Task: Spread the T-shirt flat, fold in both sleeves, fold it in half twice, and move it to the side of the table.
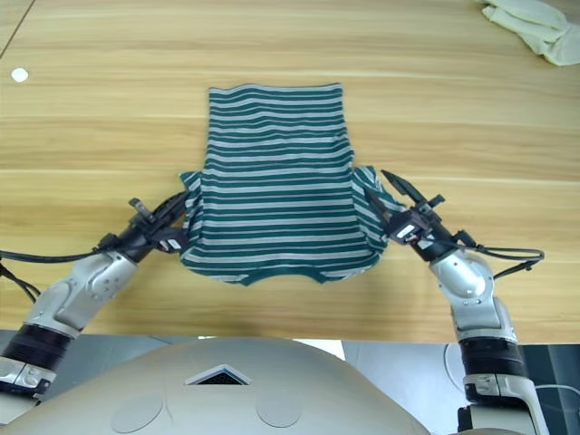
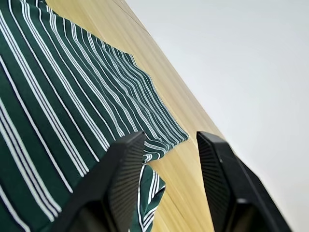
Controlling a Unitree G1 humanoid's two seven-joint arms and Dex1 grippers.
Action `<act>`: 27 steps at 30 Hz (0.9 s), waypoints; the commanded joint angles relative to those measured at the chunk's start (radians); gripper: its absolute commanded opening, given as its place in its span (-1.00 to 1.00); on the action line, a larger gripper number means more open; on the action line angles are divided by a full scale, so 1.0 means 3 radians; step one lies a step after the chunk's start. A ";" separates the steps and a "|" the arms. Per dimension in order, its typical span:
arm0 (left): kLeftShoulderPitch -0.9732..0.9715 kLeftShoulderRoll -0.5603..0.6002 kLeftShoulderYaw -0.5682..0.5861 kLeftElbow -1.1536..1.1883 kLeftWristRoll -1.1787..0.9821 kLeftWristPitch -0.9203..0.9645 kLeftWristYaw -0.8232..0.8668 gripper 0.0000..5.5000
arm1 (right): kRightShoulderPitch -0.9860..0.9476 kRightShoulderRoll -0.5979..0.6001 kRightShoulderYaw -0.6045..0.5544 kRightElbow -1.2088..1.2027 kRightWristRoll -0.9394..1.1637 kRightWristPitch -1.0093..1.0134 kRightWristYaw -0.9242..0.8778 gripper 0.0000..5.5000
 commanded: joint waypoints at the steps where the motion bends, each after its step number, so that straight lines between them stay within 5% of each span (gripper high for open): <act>1: -0.0017 -0.0106 -0.0115 0.0027 0.0069 -0.0072 -0.0019 -1.00 | -0.0052 0.0022 0.0014 0.0013 -0.0029 -0.0007 -0.0002 -0.28; 15: -0.0312 -0.0373 -0.0074 0.0081 0.0099 0.0065 0.0038 -1.00 | -0.0025 0.0039 0.0059 0.0032 -0.0065 -0.0017 -0.0016 -0.28; 27: -0.0300 -0.0513 -0.0443 0.0162 0.0112 -0.0179 -0.0189 -0.90 | 0.0001 0.0077 0.0092 -0.0022 -0.0074 0.0006 0.0016 -0.28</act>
